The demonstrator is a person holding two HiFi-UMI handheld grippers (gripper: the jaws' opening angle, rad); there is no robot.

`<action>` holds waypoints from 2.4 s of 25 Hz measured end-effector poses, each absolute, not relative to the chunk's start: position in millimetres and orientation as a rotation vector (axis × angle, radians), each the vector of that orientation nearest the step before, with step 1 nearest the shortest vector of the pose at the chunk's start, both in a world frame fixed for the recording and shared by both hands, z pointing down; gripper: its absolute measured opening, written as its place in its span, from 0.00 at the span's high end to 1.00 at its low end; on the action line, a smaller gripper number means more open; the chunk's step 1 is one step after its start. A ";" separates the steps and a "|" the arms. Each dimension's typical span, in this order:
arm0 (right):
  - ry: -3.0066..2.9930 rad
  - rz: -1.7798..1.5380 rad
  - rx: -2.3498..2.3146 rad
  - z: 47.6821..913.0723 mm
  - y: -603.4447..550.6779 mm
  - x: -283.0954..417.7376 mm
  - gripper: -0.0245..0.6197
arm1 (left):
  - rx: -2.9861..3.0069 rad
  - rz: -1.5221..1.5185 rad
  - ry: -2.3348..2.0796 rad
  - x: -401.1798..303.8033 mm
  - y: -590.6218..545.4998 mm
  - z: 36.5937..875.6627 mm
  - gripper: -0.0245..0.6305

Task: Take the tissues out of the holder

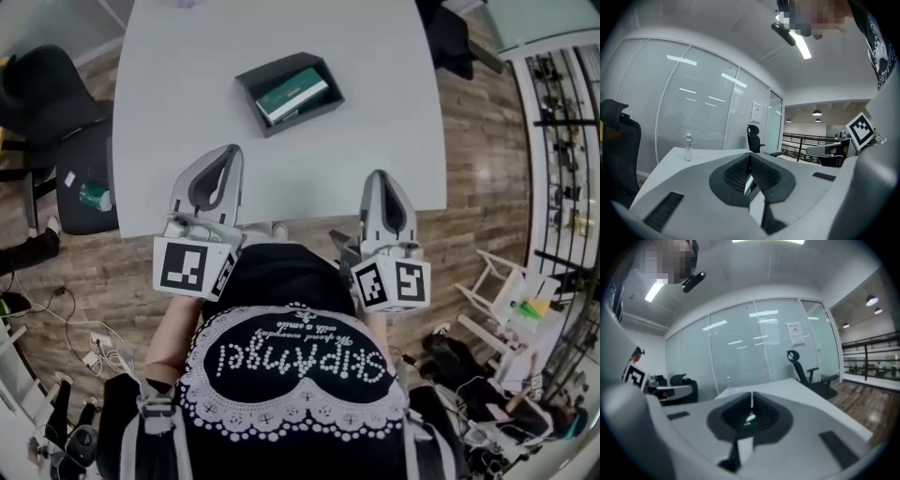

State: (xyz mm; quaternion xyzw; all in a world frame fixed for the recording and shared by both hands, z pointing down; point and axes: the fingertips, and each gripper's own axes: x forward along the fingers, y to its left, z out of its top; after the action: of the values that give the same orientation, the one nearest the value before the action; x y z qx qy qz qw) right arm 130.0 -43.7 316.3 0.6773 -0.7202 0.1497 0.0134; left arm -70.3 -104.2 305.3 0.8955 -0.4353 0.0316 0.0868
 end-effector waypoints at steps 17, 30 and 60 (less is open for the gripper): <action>-2.092 0.542 2.174 335.6 -77.3 130.6 0.91 | 2.584 0.114 -1.234 -91.4 -150.7 331.2 0.93; -2.183 0.563 2.073 339.0 -95.0 138.4 0.91 | 2.497 0.090 -1.357 -91.0 -144.4 330.9 0.93; -2.282 0.565 2.025 335.6 -108.8 155.1 0.91 | 2.532 0.170 -1.379 -71.7 -153.7 324.4 0.92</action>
State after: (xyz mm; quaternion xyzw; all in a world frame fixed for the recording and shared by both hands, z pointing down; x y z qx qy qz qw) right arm 155.1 -108.8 335.6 0.6525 -0.7353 0.1822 0.0195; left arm -71.7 -153.7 324.4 0.8697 -0.4735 0.0583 0.1262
